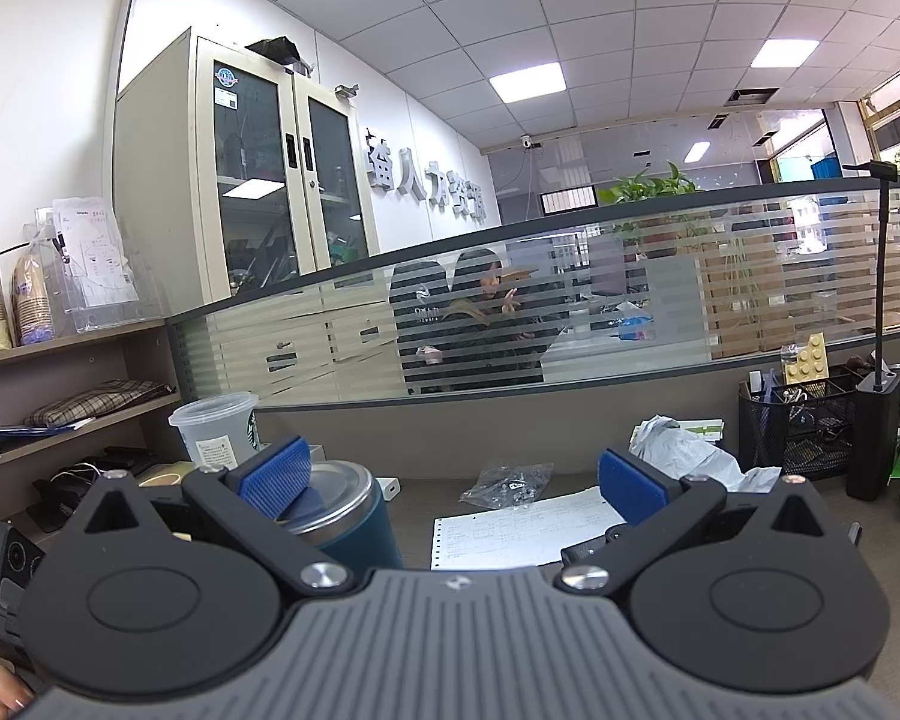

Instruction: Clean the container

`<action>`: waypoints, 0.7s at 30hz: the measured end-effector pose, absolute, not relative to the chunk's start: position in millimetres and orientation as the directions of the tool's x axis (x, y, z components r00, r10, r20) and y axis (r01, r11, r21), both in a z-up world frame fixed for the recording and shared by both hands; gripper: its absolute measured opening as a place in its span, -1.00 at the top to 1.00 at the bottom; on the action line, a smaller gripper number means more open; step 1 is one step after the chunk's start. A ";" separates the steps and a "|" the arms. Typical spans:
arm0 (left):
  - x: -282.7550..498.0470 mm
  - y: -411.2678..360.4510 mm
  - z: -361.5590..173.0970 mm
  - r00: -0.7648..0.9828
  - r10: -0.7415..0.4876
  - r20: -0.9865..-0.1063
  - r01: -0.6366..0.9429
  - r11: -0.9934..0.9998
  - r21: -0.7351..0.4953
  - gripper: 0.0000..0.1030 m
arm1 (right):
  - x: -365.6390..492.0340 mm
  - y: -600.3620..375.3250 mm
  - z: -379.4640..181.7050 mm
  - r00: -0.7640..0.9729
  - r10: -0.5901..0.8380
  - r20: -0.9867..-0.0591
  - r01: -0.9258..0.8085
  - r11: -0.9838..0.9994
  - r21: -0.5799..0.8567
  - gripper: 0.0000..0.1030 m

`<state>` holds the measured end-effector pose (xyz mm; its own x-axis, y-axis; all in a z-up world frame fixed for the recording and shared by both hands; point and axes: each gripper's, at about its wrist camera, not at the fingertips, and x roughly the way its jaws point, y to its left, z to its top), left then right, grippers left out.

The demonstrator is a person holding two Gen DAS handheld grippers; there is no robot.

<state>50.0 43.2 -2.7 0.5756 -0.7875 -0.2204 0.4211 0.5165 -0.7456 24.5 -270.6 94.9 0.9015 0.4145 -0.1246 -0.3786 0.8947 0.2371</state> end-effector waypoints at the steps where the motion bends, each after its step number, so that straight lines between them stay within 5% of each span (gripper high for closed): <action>1: 49.8 43.0 -2.3 0.577 -0.787 -0.220 0.422 0.518 -0.744 0.71 | 24.6 -270.6 94.9 0.902 0.414 -0.124 -0.378 0.895 0.237 -1.00; 21: 46.0 45.3 18.5 0.603 -0.790 -0.107 0.477 0.466 -0.745 0.71 | 24.8 -270.5 95.5 0.902 0.415 -0.122 -0.379 0.894 0.239 -1.00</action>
<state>46.0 45.3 18.5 0.6034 -0.7902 -0.1073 0.4774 0.4657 -0.7451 24.8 -270.5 95.5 0.9018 0.4146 -0.1219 -0.3788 0.8941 0.2389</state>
